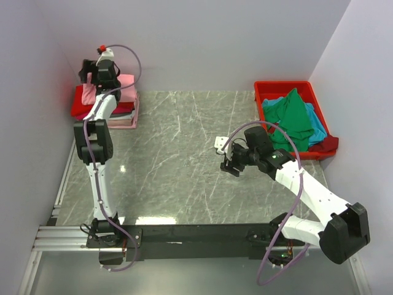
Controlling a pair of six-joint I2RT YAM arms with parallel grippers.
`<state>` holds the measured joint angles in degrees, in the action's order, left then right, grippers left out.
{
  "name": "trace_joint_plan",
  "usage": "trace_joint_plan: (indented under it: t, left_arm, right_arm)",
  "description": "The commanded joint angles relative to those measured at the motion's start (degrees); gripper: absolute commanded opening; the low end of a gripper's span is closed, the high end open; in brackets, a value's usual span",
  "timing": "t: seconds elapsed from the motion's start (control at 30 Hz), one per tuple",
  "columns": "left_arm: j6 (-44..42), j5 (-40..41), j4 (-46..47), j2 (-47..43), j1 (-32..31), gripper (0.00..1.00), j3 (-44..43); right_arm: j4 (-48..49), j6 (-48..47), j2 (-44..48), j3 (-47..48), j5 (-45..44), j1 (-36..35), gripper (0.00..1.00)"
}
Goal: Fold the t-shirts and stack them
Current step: Neatly place the folded tshirt to the corner, then reset both grippers
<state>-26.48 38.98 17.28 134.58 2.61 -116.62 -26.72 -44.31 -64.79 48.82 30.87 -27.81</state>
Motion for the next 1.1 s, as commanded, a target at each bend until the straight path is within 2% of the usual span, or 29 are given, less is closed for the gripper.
trace_joint_plan:
  t: [0.0,0.07,0.1,0.2,0.23,0.3,0.33,0.43,0.57,0.63,0.67,0.7,0.77,0.83,0.9,0.97,1.03,1.07]
  left_arm:
    - [11.8,4.3,-5.7,-1.2,2.0,0.99,-4.8]
    - [18.7,3.8,-14.0,-2.4,3.5,0.99,-10.4]
    - [25.2,1.6,-23.0,-4.0,3.9,1.00,-12.4]
    - [33.4,-5.3,-33.8,-9.8,3.7,0.99,-16.7]
    - [35.1,-9.9,-35.5,-12.1,3.5,0.99,-16.5]
    - [38.8,-14.5,-37.4,-19.7,2.9,0.99,-12.2]
    - [40.0,-20.0,-37.8,-22.8,2.9,0.99,-9.8]
    - [42.7,-26.7,-36.6,-35.1,3.1,0.99,1.6]
    - [46.6,-40.8,-36.3,-51.0,5.7,0.99,19.3]
    - [47.0,-45.1,-35.3,-60.8,6.4,0.99,26.3]
    - [47.5,-48.2,-33.2,-64.3,6.5,0.99,34.0]
    - [48.5,-49.3,-32.8,-70.7,6.5,0.99,37.6]
    - [49.7,-53.7,-31.6,-76.0,6.4,0.99,47.2]
    - [49.7,-60.6,-31.3,-81.9,6.5,0.99,52.5]
    - [48.5,-62.3,-33.2,-85.5,6.4,0.99,57.9]
    - [47.4,-60.3,-35.7,-88.0,6.5,0.99,60.4]
    - [46.3,-58.2,-37.7,-89.6,6.5,0.99,62.7]
    - [46.3,-57.9,-37.9,-91.5,6.5,0.99,63.5]
  right_arm:
    - [0.8,1.0,1.3,2.6,-2.2,0.4,0.68]
    - [1.1,1.2,2.1,2.2,-2.7,0.4,0.68]
    - [1.0,1.1,3.0,2.1,-3.2,0.6,0.68]
    - [1.5,0.9,4.8,1.5,-4.2,1.1,0.68]
    - [1.5,0.9,4.9,1.7,-4.5,1.4,0.68]
    - [1.2,1.2,5.6,2.1,-4.7,2.7,0.68]
    - [1.2,1.3,6.1,2.3,-4.6,3.0,0.68]
    - [1.5,2.0,8.1,2.3,-4.2,5.2,0.68]
    - [1.8,3.8,12.0,2.0,-4.1,8.2,0.69]
    - [4.0,5.7,14.6,1.0,-4.8,9.3,0.75]
    - [5.9,11.0,15.4,0.5,-6.0,10.1,0.80]
    - [10.3,15.4,16.4,-0.1,-11.7,10.4,0.90]
    - [13.0,24.7,16.5,-0.1,-17.2,11.4,1.00]
    - [11.5,26.9,15.6,2.0,-18.6,12.5,1.00]
    - [10.8,30.3,15.5,2.9,-18.0,14.4,1.00]
    - [12.3,34.1,17.8,2.1,-19.9,15.5,1.00]
    - [17.3,37.9,20.2,-0.2,-28.5,16.3,1.00]
    - [19.5,42.7,21.8,-0.9,-32.1,16.3,1.00]
